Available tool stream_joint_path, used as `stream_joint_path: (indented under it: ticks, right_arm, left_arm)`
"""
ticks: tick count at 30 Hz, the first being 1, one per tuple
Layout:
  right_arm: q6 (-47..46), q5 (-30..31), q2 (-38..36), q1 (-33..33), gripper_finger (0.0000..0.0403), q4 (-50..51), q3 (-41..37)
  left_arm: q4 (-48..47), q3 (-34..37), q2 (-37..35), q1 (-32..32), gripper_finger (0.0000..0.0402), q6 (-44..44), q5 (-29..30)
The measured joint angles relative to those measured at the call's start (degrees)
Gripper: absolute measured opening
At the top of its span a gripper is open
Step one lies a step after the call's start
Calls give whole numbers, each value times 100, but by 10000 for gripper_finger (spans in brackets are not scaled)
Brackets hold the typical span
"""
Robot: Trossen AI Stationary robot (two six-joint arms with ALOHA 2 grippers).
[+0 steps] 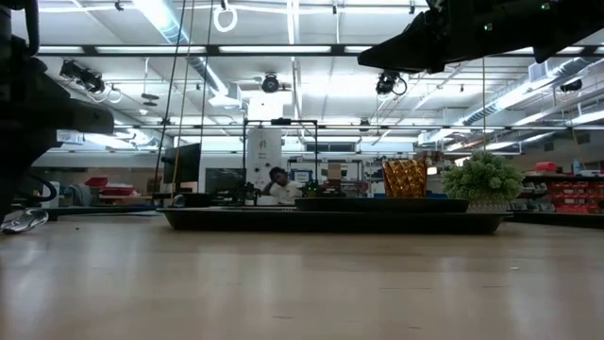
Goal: Pick and place plate/cup/fork/spoon on tray
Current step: Put the yellow spoon on the black tray to the left of the orange fork
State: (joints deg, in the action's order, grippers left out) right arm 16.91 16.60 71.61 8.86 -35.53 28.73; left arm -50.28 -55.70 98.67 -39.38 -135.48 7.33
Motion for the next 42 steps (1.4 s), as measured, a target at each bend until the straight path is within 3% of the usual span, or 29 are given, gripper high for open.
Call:
stream_joint_path:
  ticks: [17,32,42]
  right_arm:
    - [4,-33,0,0,78,-6,0]
    - [2,-32,0,2,78,-17,0]
    - [-20,-30,0,2,78,-20,0]
  left_arm:
    - [527,117,146,-11,158,74,-229]
    - [577,129,104,-19,78,268,-243]
    - [110,155,-168,-77,77,308,-309]
